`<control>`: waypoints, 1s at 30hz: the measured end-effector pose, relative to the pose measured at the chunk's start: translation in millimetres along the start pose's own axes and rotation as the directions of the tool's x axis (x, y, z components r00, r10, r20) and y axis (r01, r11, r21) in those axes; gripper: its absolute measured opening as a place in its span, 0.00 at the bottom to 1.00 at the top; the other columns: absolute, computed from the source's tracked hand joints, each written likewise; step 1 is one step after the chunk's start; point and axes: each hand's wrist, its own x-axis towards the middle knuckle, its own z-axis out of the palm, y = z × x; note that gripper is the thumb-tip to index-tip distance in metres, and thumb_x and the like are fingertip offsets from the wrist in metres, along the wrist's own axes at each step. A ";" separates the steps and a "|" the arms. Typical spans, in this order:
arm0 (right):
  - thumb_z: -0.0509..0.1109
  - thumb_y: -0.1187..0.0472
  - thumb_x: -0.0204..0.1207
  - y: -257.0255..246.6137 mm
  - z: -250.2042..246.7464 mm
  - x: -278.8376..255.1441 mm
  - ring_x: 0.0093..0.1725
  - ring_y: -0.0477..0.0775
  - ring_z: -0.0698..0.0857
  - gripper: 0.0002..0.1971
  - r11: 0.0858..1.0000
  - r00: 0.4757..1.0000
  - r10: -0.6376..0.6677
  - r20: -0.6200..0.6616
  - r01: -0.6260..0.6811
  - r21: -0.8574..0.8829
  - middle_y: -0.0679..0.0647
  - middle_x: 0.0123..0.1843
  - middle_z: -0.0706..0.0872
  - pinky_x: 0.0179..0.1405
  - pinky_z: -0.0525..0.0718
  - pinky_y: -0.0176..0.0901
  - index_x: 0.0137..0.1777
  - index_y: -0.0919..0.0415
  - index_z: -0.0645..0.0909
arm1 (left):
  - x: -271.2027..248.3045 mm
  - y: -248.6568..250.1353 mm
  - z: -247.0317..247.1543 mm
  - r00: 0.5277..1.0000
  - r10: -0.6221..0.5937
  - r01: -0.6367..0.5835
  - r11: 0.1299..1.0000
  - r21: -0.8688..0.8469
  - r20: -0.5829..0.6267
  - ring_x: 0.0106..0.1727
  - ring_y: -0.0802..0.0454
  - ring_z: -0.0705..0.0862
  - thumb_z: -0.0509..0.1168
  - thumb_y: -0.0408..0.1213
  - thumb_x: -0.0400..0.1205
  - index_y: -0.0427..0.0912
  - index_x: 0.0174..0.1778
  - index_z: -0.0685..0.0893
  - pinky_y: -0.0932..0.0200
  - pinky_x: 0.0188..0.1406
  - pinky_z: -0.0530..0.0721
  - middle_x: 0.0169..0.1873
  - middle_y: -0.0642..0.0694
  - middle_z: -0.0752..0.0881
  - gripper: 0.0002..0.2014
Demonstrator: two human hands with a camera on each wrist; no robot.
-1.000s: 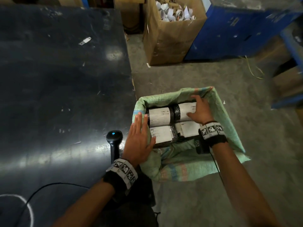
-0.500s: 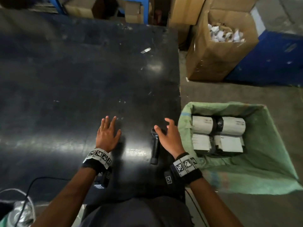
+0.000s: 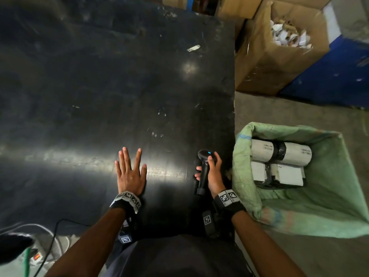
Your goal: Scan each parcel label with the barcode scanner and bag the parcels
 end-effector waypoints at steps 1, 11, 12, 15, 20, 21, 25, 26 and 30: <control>0.56 0.49 0.87 -1.0 0.3 1.2 0.30 0.55 0.82 0.21 1.000 1.000 0.008 -0.012 -0.007 0.022 0.59 0.41 0.85 0.27 0.81 0.44 0.79 0.41 0.59 | -0.4 -0.1 1.2 1.000 0.005 -0.005 1.000 0.007 -0.014 0.90 0.40 0.40 0.42 0.56 0.88 0.57 0.90 0.48 0.35 0.88 0.47 0.89 0.38 0.40 0.31; 0.55 0.47 0.86 -91.9 47.2 82.9 0.25 0.54 0.78 0.18 0.996 0.995 -0.081 -0.049 0.080 -0.025 0.60 0.38 0.83 0.21 0.76 0.40 0.75 0.42 0.64 | 1.1 1.4 5.0 0.999 -0.024 0.024 1.000 -0.005 -0.026 0.90 0.39 0.41 0.45 0.56 0.87 0.56 0.90 0.47 0.35 0.88 0.47 0.89 0.37 0.42 0.33; 0.55 0.47 0.86 -107.4 55.2 98.8 0.26 0.54 0.79 0.19 0.994 0.993 -0.108 -0.047 0.106 -0.037 0.60 0.39 0.84 0.20 0.77 0.40 0.76 0.43 0.63 | 1.3 1.0 5.1 0.999 -0.027 0.027 1.000 -0.002 -0.021 0.90 0.39 0.41 0.45 0.56 0.87 0.56 0.90 0.47 0.35 0.88 0.48 0.89 0.37 0.42 0.33; 0.55 0.46 0.85 -155.0 79.0 140.8 0.26 0.54 0.80 0.22 0.987 0.986 -0.156 -0.057 0.154 -0.052 0.62 0.44 0.84 0.19 0.77 0.39 0.78 0.45 0.62 | 1.6 1.3 5.0 0.999 -0.034 0.035 0.999 0.021 -0.017 0.90 0.39 0.40 0.45 0.56 0.87 0.56 0.90 0.47 0.35 0.88 0.49 0.89 0.38 0.40 0.33; 0.53 0.45 0.86 -186.7 105.7 191.6 0.22 0.55 0.77 0.22 0.993 0.994 -0.093 -0.062 0.088 -0.083 0.61 0.37 0.83 0.20 0.77 0.39 0.78 0.44 0.61 | 2.2 2.0 4.8 0.999 -0.047 0.048 0.998 0.042 -0.008 0.90 0.39 0.41 0.47 0.56 0.87 0.56 0.90 0.48 0.35 0.88 0.50 0.89 0.38 0.39 0.34; 0.53 0.44 0.85 -184.3 107.2 198.5 0.21 0.55 0.77 0.22 0.991 0.995 -0.082 -0.065 0.075 -0.109 0.61 0.36 0.82 0.21 0.77 0.39 0.78 0.43 0.61 | 2.2 2.0 4.8 0.999 -0.047 0.047 0.998 0.039 -0.010 0.90 0.39 0.41 0.48 0.55 0.87 0.56 0.90 0.48 0.35 0.88 0.50 0.89 0.38 0.39 0.34; 0.51 0.41 0.85 -171.9 105.4 212.6 0.23 0.56 0.80 0.25 0.967 0.988 -0.134 -0.082 0.112 -0.230 0.61 0.36 0.85 0.23 0.79 0.41 0.80 0.45 0.60 | 2.6 2.6 4.1 0.999 -0.044 0.045 0.999 0.032 -0.007 0.90 0.39 0.40 0.48 0.56 0.87 0.56 0.90 0.48 0.35 0.88 0.49 0.89 0.38 0.39 0.34; 0.52 0.39 0.83 -172.3 106.0 212.4 0.29 0.58 0.84 0.27 0.963 0.986 -0.145 -0.077 0.123 -0.242 0.62 0.42 0.87 0.28 0.83 0.44 0.81 0.45 0.59 | 2.9 2.7 4.7 0.999 -0.042 0.042 0.999 0.035 -0.006 0.90 0.39 0.40 0.47 0.56 0.87 0.56 0.90 0.47 0.35 0.88 0.49 0.89 0.38 0.39 0.34; 0.52 0.43 0.87 -180.4 95.9 196.4 0.78 0.63 0.74 0.31 0.866 0.970 -0.233 -0.068 0.175 -0.469 0.61 0.82 0.70 0.75 0.69 0.48 0.86 0.54 0.56 | 2.2 1.2 5.5 0.999 -0.032 0.032 0.998 0.048 0.001 0.90 0.39 0.40 0.46 0.57 0.87 0.56 0.90 0.46 0.36 0.88 0.47 0.89 0.38 0.38 0.34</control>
